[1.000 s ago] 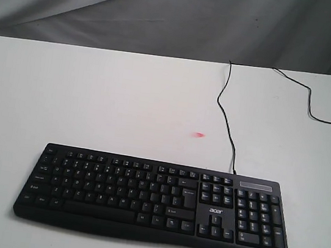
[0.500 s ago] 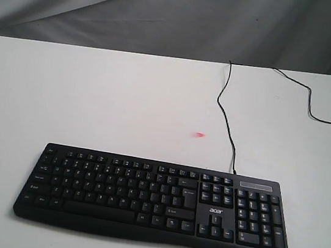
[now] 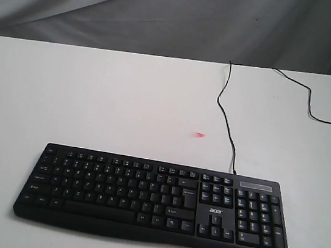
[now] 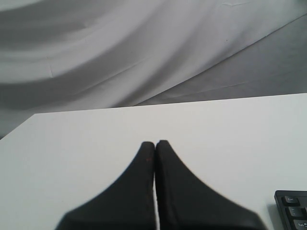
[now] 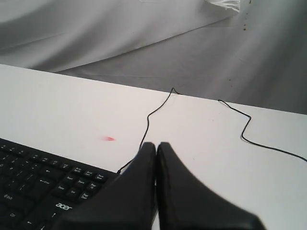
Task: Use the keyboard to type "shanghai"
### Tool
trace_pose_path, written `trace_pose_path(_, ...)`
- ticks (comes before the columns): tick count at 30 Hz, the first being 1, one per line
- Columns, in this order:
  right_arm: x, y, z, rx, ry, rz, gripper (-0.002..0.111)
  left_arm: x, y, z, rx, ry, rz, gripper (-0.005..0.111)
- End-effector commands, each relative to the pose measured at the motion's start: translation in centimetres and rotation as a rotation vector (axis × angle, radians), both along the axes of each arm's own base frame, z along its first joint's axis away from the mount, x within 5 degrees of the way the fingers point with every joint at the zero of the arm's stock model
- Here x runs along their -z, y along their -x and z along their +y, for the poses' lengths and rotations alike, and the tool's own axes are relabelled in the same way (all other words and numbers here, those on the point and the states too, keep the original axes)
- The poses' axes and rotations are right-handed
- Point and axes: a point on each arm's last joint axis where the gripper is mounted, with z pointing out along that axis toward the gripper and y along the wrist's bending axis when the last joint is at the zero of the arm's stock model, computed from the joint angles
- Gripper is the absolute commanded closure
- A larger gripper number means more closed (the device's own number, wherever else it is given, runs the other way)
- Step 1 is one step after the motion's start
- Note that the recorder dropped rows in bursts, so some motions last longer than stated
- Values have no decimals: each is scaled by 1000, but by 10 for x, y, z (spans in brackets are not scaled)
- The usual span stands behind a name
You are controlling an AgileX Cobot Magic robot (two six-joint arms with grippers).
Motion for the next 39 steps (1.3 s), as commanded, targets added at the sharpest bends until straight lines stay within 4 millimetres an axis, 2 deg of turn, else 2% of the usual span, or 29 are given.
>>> trace_pose_path(1,5,1,-1,10,-5,49,108,2,0,0,4,4,4,106)
trace_pose_path(6,12,2,-1,16,-6,125,108,2,0,0,4,4,4,106)
trace_pose_path(39,12,2,0,14,-35,125,108,2,0,0,4,4,4,106)
